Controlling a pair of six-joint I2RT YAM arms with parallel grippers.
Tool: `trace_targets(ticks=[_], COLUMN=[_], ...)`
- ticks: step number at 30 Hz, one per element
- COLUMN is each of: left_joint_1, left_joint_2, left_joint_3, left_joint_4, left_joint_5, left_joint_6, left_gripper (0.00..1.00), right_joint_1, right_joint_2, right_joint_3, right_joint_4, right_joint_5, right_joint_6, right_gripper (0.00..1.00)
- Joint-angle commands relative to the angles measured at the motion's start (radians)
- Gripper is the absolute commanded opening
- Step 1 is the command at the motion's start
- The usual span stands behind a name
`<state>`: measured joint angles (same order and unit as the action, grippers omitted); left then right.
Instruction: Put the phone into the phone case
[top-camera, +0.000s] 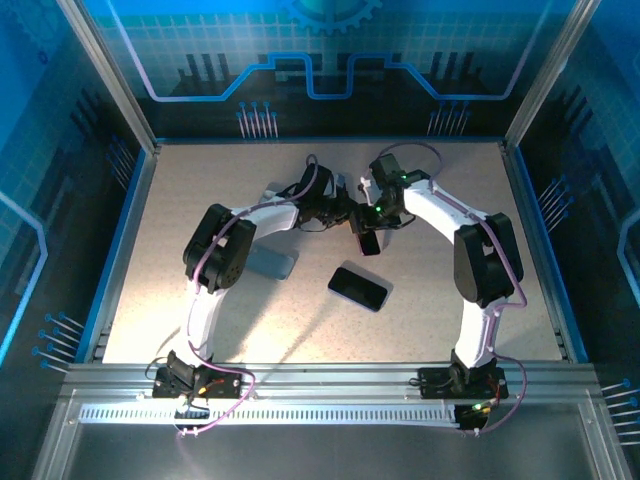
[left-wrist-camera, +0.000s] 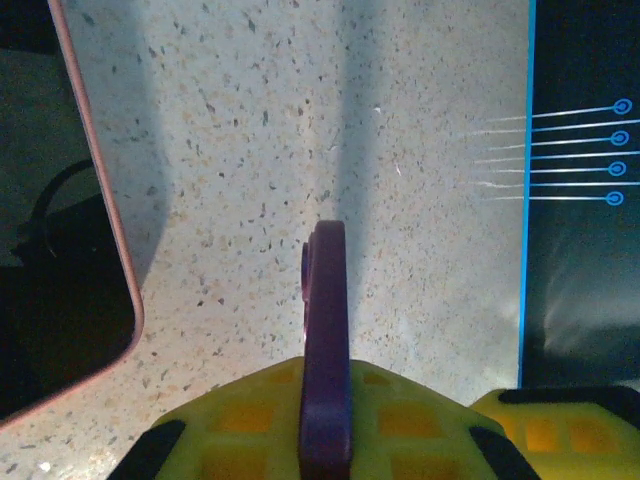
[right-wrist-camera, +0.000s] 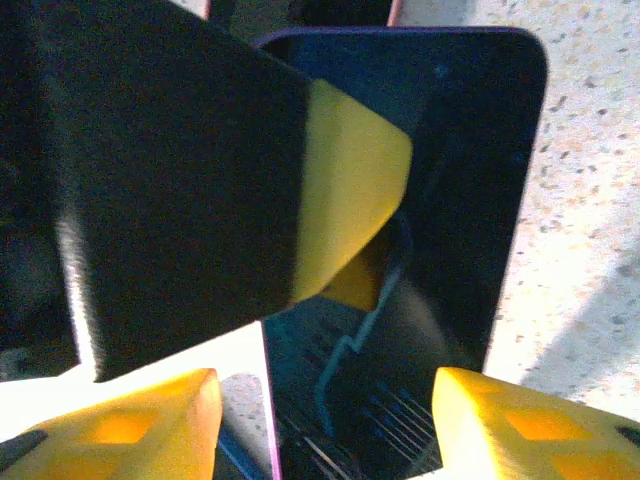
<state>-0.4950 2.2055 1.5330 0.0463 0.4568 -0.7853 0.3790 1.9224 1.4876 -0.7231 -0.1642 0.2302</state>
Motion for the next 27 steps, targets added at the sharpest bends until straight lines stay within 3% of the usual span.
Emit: trace_targets(ticks=[1,2,7,11,15,22,27], left_joint_1=[-0.007,-0.006,-0.004,-0.004,-0.005,-0.026,-0.044], left_joint_2=[-0.014,-0.021,-0.082,-0.142,-0.200,-0.298,-0.344], left_joint_3=[-0.006,-0.010,-0.043,-0.074,-0.131,-0.267,-0.323], left_joint_4=[0.019,0.021,0.070,0.128,0.223,0.404,0.458], left_joint_5=[0.002,-0.001,-0.047,-0.123,-0.211,-0.370,-0.458], left_joint_6=[-0.005,-0.006,-0.024,-0.067,-0.143,-0.267,-0.295], left_gripper=[0.00,0.00,0.00,0.00,0.00,0.00,0.00], right_joint_1=[-0.002,-0.005,-0.065,-0.153,-0.201,-0.264,-0.277], right_joint_2=[-0.034,-0.042,-0.124,-0.204,-0.243,-0.229,-0.213], right_joint_3=[-0.012,-0.021,-0.122,-0.259,-0.337,-0.470,-0.529], right_joint_4=[0.014,0.018,0.114,0.292,0.429,0.844,1.063], right_joint_5=[-0.048,-0.053,-0.182,-0.340,-0.405,-0.587,-0.630], right_joint_6=[0.000,0.001,0.070,0.201,0.290,0.586,0.715], right_gripper=[0.67,0.72,0.77,0.77,0.76,0.78,0.78])
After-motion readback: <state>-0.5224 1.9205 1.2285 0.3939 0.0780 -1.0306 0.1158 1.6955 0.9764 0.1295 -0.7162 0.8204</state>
